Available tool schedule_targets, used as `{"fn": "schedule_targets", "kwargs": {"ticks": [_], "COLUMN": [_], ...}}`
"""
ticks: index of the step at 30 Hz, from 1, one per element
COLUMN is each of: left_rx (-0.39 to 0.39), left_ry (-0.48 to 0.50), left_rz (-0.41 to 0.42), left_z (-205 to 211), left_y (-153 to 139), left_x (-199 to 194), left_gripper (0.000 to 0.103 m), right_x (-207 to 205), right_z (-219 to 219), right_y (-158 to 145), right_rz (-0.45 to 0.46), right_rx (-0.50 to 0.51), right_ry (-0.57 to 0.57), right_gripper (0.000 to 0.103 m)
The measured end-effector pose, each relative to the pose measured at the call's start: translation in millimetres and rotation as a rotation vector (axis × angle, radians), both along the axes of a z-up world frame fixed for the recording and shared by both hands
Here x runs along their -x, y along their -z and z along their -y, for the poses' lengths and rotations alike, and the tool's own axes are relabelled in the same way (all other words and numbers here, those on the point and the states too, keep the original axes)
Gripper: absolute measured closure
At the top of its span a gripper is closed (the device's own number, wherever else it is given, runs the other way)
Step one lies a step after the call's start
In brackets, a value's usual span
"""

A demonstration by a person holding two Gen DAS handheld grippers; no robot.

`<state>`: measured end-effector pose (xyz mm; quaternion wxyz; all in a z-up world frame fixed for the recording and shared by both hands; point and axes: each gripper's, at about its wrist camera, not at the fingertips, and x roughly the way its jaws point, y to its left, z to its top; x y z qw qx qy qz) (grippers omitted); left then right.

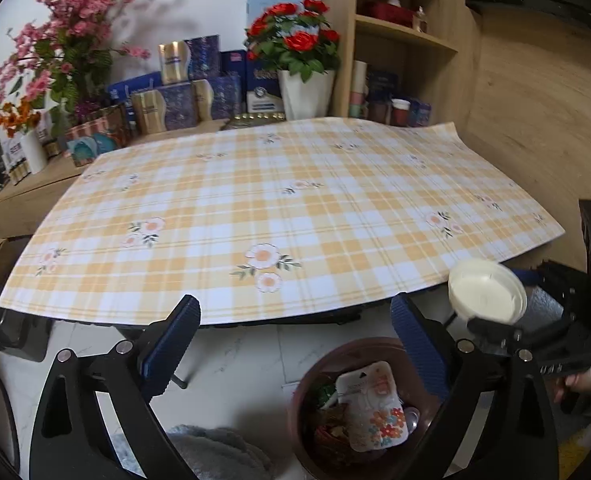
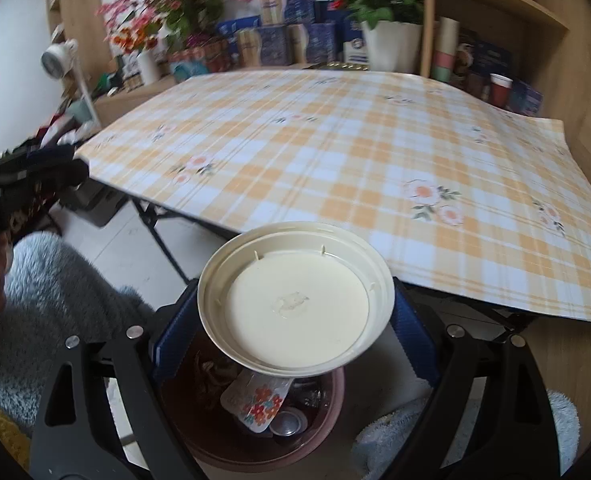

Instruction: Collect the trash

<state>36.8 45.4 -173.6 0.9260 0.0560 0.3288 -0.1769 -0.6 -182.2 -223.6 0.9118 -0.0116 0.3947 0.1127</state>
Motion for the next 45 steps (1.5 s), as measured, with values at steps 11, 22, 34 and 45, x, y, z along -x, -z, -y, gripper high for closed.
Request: {"fn": "schedule_targets", "kwargs": {"ticks": [11, 22, 34, 45], "left_rx": [0.041, 0.068, 0.016, -0.015], "left_ry": [-0.107, -0.138, -0.118, -0.097], "left_rz": [-0.070, -0.101, -0.068, 0.091], "left_z": [-29.4, -33.2, -21.4, -4.2], "left_y": [24.4, 30.2, 26.9, -40.2], "left_x": [1.4, -0.8, 2.4, 3.8], "left_gripper": [0.007, 0.007, 0.007, 0.006], "right_x": [-4.5, -5.8, -7.4, -17.7], "right_z": [-33.4, -33.0, -9.1, 48.1], "right_y": [29.8, 38.7, 22.0, -67.4], "right_rz": [-0.116, -0.156, -0.113, 0.062], "right_rx": [0.069, 0.071, 0.013, -0.063], "right_ry": [-0.082, -0.080, 0.008, 0.179], "right_gripper": [0.015, 0.006, 0.006, 0.006]}}
